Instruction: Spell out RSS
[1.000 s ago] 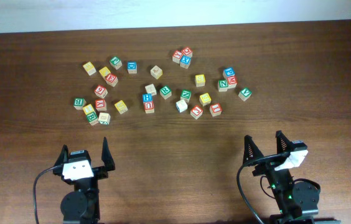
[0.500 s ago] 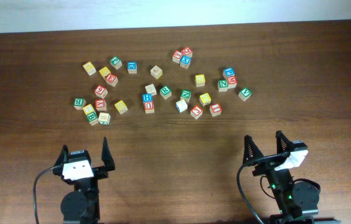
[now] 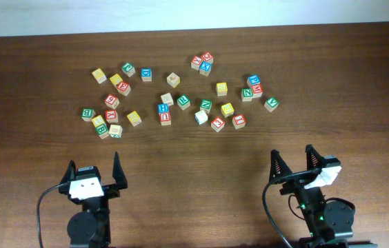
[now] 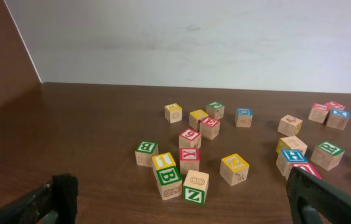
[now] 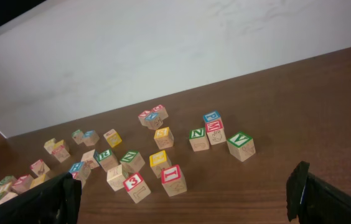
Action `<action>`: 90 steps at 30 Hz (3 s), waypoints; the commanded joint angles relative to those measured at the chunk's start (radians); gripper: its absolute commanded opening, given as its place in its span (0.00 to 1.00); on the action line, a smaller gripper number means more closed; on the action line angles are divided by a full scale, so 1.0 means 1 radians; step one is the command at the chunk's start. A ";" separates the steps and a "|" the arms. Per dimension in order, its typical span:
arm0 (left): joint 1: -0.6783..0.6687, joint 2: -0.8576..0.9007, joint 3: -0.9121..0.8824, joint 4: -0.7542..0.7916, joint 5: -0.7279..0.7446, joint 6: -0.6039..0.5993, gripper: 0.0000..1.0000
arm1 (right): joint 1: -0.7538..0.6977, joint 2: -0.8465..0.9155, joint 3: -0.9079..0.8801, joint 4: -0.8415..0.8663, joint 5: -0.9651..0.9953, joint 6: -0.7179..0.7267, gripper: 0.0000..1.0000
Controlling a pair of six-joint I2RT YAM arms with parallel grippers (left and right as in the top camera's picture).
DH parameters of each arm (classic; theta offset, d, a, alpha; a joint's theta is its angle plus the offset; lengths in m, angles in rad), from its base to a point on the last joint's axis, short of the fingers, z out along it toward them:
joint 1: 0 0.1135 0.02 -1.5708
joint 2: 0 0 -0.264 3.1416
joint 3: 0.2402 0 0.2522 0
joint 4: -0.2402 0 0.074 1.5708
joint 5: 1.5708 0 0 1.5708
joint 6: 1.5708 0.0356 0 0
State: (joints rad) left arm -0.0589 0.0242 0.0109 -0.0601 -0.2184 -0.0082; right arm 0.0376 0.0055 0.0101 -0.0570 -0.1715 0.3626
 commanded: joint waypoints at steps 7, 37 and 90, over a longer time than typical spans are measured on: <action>-0.004 0.005 -0.002 0.018 0.060 0.001 0.99 | 0.008 0.003 -0.005 -0.004 -0.023 0.002 0.98; -0.004 0.495 0.872 -0.209 0.818 0.153 0.99 | 0.008 0.003 -0.005 -0.004 -0.023 0.002 0.98; -0.004 1.339 1.870 -1.269 0.325 -0.149 0.99 | 0.008 0.003 -0.005 -0.003 -0.023 0.002 0.98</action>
State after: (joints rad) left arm -0.0605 1.3289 1.8610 -1.3270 0.1669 -0.0803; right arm 0.0391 0.0113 0.0101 -0.0559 -0.1791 0.3626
